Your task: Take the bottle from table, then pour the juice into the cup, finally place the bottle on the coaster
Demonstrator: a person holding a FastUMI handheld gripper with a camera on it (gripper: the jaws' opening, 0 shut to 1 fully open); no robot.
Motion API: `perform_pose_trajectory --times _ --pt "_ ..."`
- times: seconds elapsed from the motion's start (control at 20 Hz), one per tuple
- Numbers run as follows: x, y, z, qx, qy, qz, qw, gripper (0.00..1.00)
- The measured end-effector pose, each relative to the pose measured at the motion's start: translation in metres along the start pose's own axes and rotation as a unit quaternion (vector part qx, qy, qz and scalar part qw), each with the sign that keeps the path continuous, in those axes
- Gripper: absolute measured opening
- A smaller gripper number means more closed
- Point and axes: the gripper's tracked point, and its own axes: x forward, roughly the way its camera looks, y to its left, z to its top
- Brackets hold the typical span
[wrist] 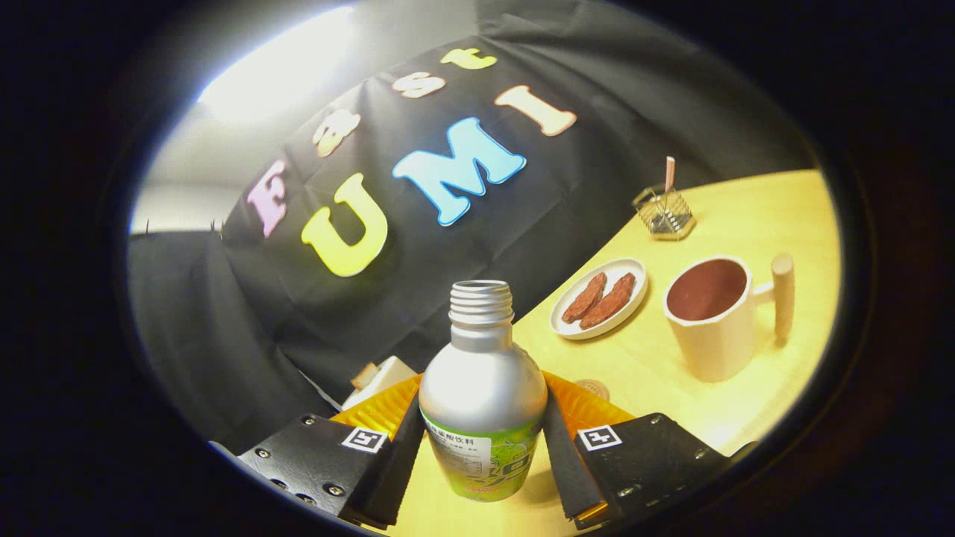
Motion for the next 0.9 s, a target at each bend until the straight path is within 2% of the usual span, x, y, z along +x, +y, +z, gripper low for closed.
perform_pose_trajectory --times 0.2,0.4,0.7,0.9 --pt "0.002 -0.004 0.01 0.096 -0.006 0.014 0.995 0.78" --pt "-0.002 -0.008 0.026 0.181 -0.023 0.028 0.983 0.78" --pt "-0.002 -0.014 0.033 0.236 -0.032 0.033 0.971 0.78" --pt "-0.005 -0.015 0.038 0.286 -0.038 0.046 0.956 0.77"
